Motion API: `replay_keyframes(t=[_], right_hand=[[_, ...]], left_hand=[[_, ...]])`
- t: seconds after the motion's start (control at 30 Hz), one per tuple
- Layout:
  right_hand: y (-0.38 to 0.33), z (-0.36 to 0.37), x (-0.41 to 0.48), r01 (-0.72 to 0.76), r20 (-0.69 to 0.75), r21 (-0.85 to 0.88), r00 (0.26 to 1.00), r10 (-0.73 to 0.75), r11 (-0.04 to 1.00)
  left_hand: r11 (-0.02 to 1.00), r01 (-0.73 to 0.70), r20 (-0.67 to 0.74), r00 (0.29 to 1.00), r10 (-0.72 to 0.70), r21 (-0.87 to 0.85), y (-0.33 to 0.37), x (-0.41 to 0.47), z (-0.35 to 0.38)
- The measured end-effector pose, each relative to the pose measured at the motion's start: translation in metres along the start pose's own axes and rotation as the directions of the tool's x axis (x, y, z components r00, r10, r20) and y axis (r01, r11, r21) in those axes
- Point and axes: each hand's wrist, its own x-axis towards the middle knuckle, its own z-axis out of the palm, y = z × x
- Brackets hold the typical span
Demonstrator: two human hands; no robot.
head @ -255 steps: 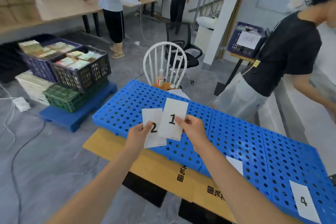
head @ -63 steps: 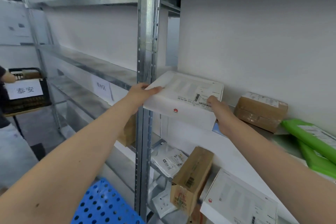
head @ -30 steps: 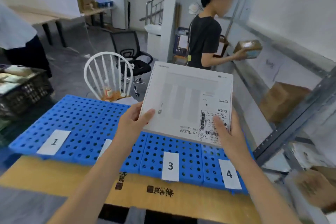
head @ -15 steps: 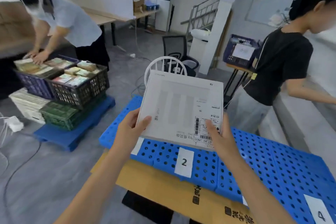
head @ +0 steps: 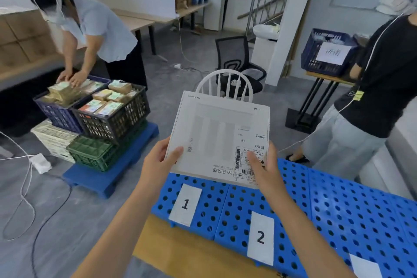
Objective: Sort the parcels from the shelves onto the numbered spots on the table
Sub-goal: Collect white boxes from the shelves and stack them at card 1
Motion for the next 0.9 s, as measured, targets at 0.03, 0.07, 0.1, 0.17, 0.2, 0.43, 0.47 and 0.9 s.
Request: replay_keyframes(t=[0.03, 0.07, 0.1, 0.17, 0.2, 0.43, 0.47, 0.9], right_hand=[[0.005, 0.003, 0.012, -0.018, 0.002, 0.005, 1.000, 0.018, 1.000], [0.009, 0.007, 0.024, -0.034, 0.011, 0.009, 0.999, 0.034, 0.999], [0.013, 0.010, 0.035, -0.048, 0.020, 0.014, 0.999, 0.048, 0.999], [0.020, 0.016, 0.058, -0.076, 0.034, 0.023, 0.997, 0.075, 0.997], [0.025, 0.019, 0.068, -0.085, 0.034, 0.022, 0.996, 0.084, 0.996], [0.056, 0.038, 0.115, -0.163, 0.006, -0.019, 0.987, 0.163, 0.986], [0.063, 0.042, 0.120, -0.176, 0.000, -0.027, 0.984, 0.176, 0.984], [0.128, 0.098, 0.168, -0.427, -0.092, 0.090, 0.896, 0.434, 0.900]], left_hand=[[1.000, 0.021, 0.000, 1.000, -0.021, 0.000, -0.002, 0.012, 0.000], [0.999, 0.046, -0.006, 0.999, -0.046, -0.001, -0.006, 0.023, 0.000], [0.997, 0.071, -0.018, 0.997, -0.071, -0.004, -0.009, 0.033, 0.001], [0.995, 0.101, -0.035, 0.994, -0.101, -0.003, -0.016, 0.053, 0.003], [0.994, 0.113, -0.046, 0.993, -0.112, -0.001, -0.020, 0.063, 0.004], [0.981, 0.191, -0.044, 0.981, -0.189, 0.033, -0.048, 0.122, 0.006], [0.977, 0.207, -0.035, 0.978, -0.205, 0.045, -0.053, 0.131, 0.004], [0.909, 0.390, 0.081, 0.911, -0.404, 0.148, -0.122, 0.225, -0.016]])
